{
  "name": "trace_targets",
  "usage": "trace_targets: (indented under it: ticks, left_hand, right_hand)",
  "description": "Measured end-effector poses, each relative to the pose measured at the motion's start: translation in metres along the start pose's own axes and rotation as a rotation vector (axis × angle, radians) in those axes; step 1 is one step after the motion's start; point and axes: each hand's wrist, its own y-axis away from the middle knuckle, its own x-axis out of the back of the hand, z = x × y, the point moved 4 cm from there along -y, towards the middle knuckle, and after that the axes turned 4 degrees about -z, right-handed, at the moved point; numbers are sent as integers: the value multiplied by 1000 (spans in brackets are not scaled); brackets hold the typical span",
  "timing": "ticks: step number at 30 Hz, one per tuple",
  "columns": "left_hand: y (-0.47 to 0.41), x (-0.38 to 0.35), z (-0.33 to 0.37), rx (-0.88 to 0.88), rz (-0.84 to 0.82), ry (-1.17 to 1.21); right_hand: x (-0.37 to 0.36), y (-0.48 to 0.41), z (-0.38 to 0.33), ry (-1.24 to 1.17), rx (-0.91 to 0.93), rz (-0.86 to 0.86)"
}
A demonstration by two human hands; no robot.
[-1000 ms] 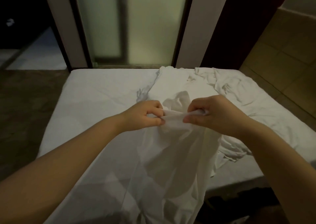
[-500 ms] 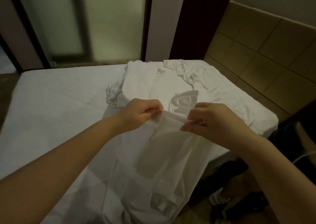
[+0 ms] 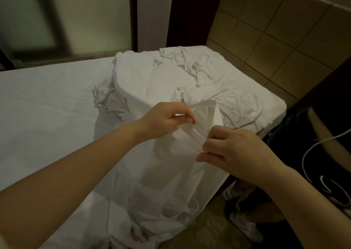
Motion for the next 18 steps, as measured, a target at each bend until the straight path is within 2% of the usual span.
trace_targets:
  ticks: [8, 10, 14, 18]
  left_hand:
    - [-2, -9, -5, 120, -376, 157]
    - [-2, -12, -5, 147, -421, 178]
    - [-4, -10, -4, 153, -404, 185]
    - [-5, 4, -7, 155, -217, 137]
  right_hand:
    - [-16, -9, -1, -9, 13, 73]
    - [-17, -11, 0, 0, 17, 91]
    - [-20, -15, 3, -3, 27, 124]
    - [-22, -19, 8, -28, 7, 163]
